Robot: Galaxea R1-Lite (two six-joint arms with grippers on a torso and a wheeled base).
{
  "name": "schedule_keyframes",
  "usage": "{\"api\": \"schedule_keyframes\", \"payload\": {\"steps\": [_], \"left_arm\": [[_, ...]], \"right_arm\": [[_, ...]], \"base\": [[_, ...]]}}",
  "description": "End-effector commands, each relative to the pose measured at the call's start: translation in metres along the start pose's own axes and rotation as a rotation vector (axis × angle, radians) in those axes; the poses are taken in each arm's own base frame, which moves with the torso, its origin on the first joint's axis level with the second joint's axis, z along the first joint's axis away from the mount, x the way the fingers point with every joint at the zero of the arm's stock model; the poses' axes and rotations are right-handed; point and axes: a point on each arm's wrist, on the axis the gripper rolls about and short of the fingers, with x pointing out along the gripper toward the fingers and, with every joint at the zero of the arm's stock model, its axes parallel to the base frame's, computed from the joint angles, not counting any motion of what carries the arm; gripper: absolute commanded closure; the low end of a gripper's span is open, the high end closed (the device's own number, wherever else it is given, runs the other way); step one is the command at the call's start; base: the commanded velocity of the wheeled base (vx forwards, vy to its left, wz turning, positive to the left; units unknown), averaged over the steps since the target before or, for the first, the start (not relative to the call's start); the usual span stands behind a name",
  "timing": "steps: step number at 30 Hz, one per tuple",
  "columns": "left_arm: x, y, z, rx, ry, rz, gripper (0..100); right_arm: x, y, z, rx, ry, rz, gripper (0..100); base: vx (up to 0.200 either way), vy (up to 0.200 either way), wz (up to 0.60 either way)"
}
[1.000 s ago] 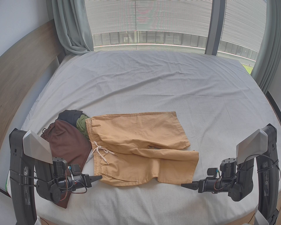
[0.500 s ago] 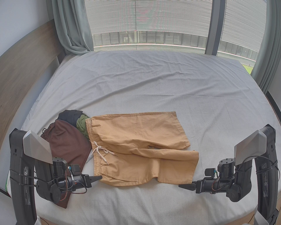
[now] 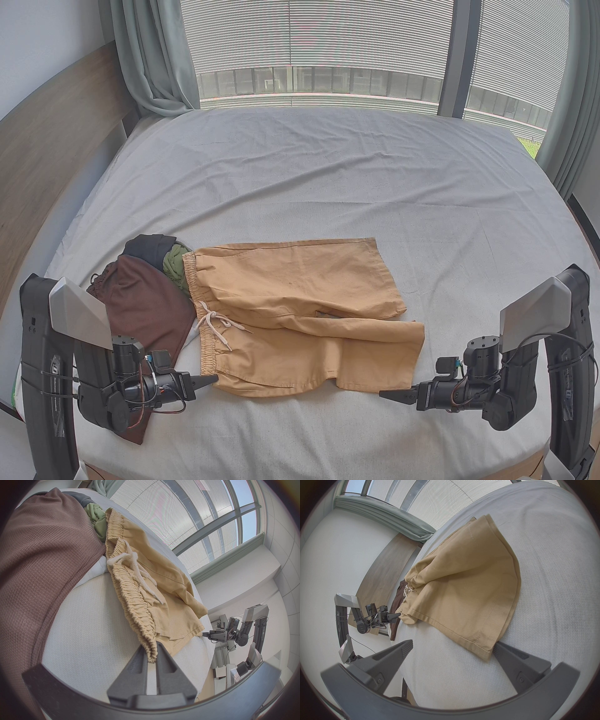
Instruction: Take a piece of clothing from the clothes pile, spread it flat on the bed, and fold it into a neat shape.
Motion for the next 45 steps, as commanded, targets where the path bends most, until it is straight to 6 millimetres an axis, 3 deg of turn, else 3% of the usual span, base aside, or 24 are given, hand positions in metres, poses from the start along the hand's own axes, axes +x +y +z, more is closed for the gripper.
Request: {"api": "schedule_keyframes", "payload": {"steps": [1,12,13,36,42,45], "left_arm": [[0.0,0.0,-0.001,-0.002,0.002,0.001,100],[0.0,0.0,-0.001,-0.002,0.002,0.001,100],[0.0,0.0,-0.001,-0.002,0.002,0.001,100],[-0.007,-0.001,0.001,-0.011,-0.004,0.001,100],[-0.031,-0.008,0.001,-0.038,-0.002,-0.012,100],[-0.053,-0.013,-0.001,-0.052,-0.005,-0.013,100]], "right_arm": [[0.002,-0.001,0.002,-0.002,-0.009,0.002,0],[0.006,-0.004,0.004,-0.005,-0.031,-0.034,0],[0.006,-0.005,0.003,-0.002,-0.028,-0.035,100],[-0.005,0.0,-0.003,0.011,-0.004,-0.046,100],[-0.026,0.007,-0.01,0.04,0.022,-0.07,100],[-0.04,0.007,-0.013,0.063,0.029,-0.09,100]], "base": [[0.0,0.0,0.0],[0.0,0.0,0.0],[0.0,0.0,0.0],[0.0,0.0,0.0],[0.0,0.0,0.0],[0.0,0.0,0.0]]}}
